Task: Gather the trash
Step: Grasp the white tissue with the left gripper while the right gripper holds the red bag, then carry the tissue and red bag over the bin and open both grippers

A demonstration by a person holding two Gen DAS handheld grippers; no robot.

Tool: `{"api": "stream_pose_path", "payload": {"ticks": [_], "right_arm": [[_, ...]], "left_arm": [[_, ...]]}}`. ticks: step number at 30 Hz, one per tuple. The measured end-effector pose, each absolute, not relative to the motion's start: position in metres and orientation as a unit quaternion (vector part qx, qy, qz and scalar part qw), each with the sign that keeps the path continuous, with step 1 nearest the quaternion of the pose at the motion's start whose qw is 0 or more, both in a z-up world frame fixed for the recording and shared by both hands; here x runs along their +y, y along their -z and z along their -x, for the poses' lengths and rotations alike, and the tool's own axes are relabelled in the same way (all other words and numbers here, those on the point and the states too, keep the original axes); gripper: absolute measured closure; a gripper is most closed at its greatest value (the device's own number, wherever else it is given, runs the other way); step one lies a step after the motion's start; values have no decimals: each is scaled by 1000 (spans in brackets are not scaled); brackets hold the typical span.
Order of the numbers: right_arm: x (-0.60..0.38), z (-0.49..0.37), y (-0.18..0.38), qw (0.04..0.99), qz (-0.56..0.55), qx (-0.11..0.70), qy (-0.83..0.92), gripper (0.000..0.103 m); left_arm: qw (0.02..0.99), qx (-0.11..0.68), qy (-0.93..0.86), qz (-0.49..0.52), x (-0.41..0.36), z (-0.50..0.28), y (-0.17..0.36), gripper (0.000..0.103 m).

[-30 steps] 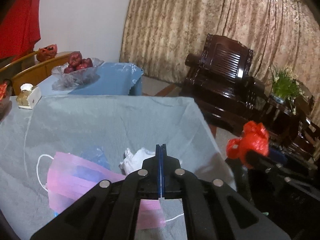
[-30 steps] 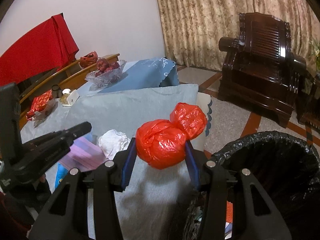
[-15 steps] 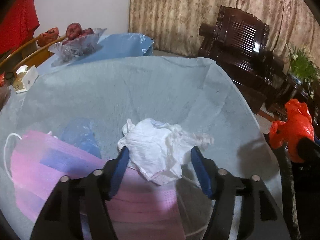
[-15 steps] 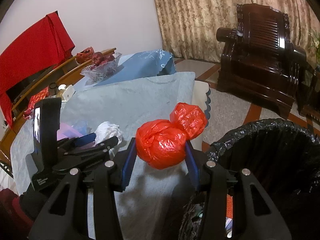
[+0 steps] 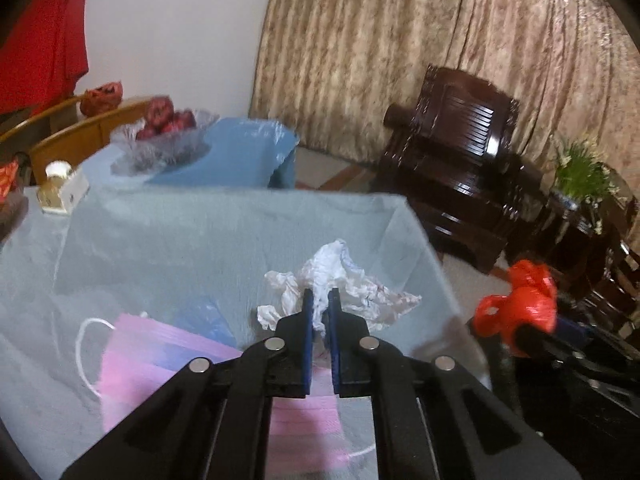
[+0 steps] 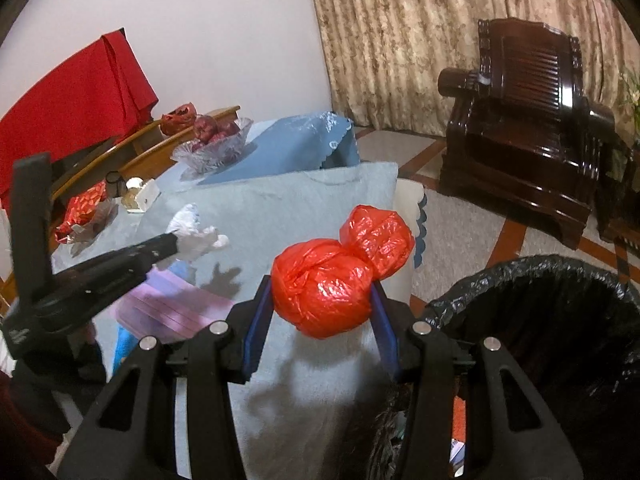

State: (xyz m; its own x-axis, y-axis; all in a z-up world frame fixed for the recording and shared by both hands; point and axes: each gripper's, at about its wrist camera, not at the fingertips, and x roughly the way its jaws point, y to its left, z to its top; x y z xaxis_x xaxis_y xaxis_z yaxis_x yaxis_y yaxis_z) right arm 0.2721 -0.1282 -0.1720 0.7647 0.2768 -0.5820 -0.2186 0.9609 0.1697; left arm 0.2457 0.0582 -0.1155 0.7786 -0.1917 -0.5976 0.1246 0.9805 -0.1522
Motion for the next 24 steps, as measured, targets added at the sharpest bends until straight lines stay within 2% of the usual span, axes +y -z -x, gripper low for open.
{"api": "stream_pose_path", "payload": {"ticks": [11,24], "right_arm": [[-148,-231,138,947,-42,291,-130,58],[-201,-168,134,952,-41,295,-76,58]], "left_arm": [[950,287,112,47,44,-187,67,96],[942,273,194,24,-24,-144,57,96]]}}
